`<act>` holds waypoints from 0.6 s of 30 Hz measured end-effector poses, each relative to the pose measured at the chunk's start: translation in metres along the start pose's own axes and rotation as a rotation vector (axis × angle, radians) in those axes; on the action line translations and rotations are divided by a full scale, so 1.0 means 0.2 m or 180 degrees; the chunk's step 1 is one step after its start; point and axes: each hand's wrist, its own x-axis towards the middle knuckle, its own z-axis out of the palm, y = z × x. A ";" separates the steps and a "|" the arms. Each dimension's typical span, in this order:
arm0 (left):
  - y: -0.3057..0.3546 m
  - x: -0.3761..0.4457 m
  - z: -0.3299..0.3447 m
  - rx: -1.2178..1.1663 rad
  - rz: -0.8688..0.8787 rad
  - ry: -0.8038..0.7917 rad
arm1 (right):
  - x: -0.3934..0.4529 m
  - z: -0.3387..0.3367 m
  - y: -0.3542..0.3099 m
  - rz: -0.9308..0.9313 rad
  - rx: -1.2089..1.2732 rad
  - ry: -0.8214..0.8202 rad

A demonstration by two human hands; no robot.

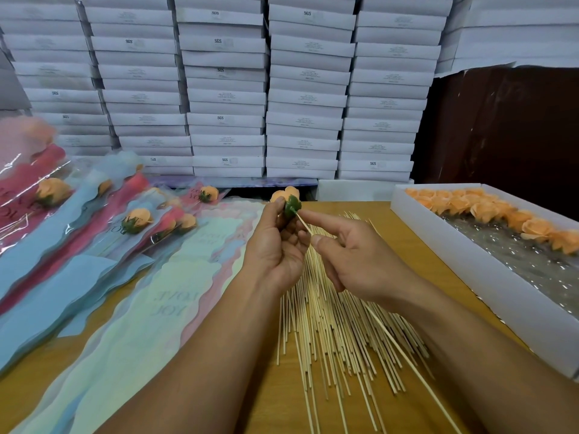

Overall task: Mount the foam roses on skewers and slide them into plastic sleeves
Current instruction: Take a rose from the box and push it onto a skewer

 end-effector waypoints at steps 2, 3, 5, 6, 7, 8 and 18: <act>0.00 0.00 0.00 0.0000 0.0003 0.0010 | 0.00 0.00 0.00 -0.0003 -0.0011 0.0011; 0.00 0.00 0.00 0.0006 0.0001 0.0010 | 0.00 0.00 0.00 -0.0002 -0.0013 0.0016; 0.00 0.00 0.00 0.0018 -0.0003 -0.0001 | 0.00 -0.01 0.00 0.0013 -0.0042 0.0025; 0.00 -0.01 0.00 0.0029 -0.0006 -0.0007 | 0.00 -0.01 0.00 0.0029 -0.0060 0.0034; 0.00 -0.01 0.00 0.0045 -0.0008 -0.0007 | 0.00 0.00 0.00 0.0047 -0.0072 0.0041; 0.00 -0.01 0.01 0.0061 -0.0010 -0.0003 | 0.00 -0.01 0.00 0.0065 -0.0075 0.0045; -0.01 -0.02 0.00 0.0143 0.0064 -0.0004 | -0.01 -0.01 0.00 0.0124 -0.0110 0.0091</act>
